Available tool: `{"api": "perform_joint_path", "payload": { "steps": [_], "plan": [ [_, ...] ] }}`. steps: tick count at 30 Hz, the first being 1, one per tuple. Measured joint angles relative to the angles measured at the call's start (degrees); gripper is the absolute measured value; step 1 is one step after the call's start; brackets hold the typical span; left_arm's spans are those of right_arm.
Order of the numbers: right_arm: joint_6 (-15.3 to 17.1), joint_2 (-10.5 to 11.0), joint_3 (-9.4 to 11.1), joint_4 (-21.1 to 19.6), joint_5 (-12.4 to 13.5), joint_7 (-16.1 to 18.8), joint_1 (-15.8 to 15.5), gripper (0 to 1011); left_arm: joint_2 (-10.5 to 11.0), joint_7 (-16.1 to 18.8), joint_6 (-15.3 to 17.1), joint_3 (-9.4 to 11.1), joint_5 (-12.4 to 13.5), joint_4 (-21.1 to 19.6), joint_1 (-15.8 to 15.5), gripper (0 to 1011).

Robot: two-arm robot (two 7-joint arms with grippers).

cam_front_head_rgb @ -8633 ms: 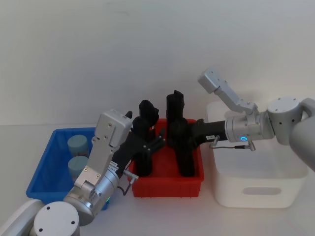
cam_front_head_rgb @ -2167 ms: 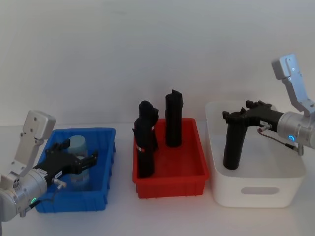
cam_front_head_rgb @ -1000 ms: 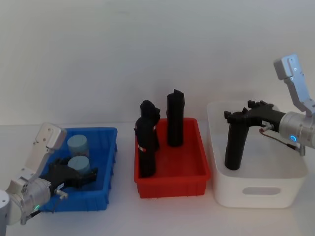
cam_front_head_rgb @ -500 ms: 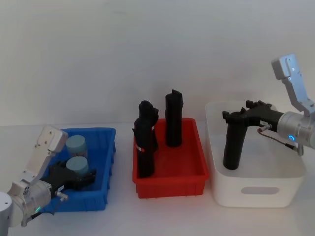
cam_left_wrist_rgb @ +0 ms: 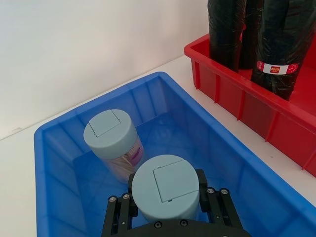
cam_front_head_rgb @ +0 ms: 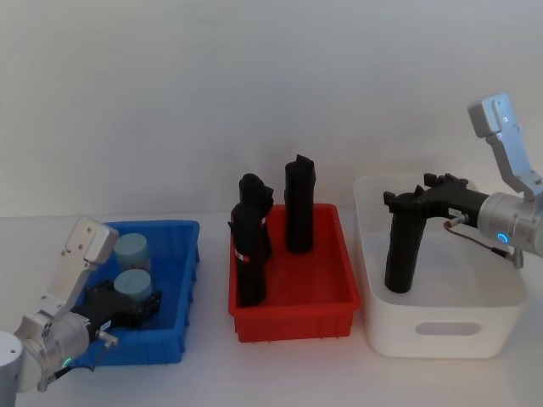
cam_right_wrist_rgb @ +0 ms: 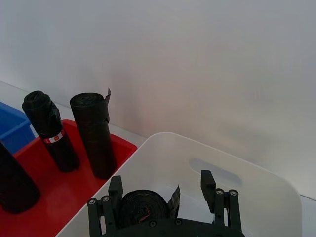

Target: Pick the cotton swabs from the blue box and place them into the white box.

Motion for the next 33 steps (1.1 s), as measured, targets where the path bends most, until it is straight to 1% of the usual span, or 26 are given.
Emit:
{"api": "perform_joint_path", "payload": {
  "steps": [10, 18, 23, 24, 26, 33],
  "plan": [
    [0.0, 0.0, 0.0, 0.0, 0.0, 0.0, 0.0, 1002, 0.0, 0.1, -0.3, 0.1, 0.2, 0.0, 0.0, 678],
    [0.0, 0.0, 0.0, 0.0, 0.0, 0.0, 0.0, 1002, 0.0, 0.3, -2.7, 0.2, 0.7, -1.1, 0.4, 678],
    [0.0, 0.0, 0.0, 0.0, 0.0, 0.0, 0.0, 1002, -0.1, 0.1, -5.8, 0.3, 1.1, -2.8, 0.7, 678],
    [0.0, 0.0, 0.0, 0.0, 0.0, 0.0, 0.0, 1002, -0.1, 0.1, -5.8, 0.3, 1.1, -2.8, 0.7, 678],
    [0.0, 0.0, 0.0, 0.0, 0.0, 0.0, 0.0, 1002, -0.1, 0.0, -7.1, 0.5, 1.3, -3.6, 0.9, 678],
    [0.0, 0.0, 0.0, 0.0, 0.0, 0.0, 0.0, 1002, -0.3, -0.4, -11.4, 0.9, 2.8, -6.5, 1.3, 677]
  ]
}}
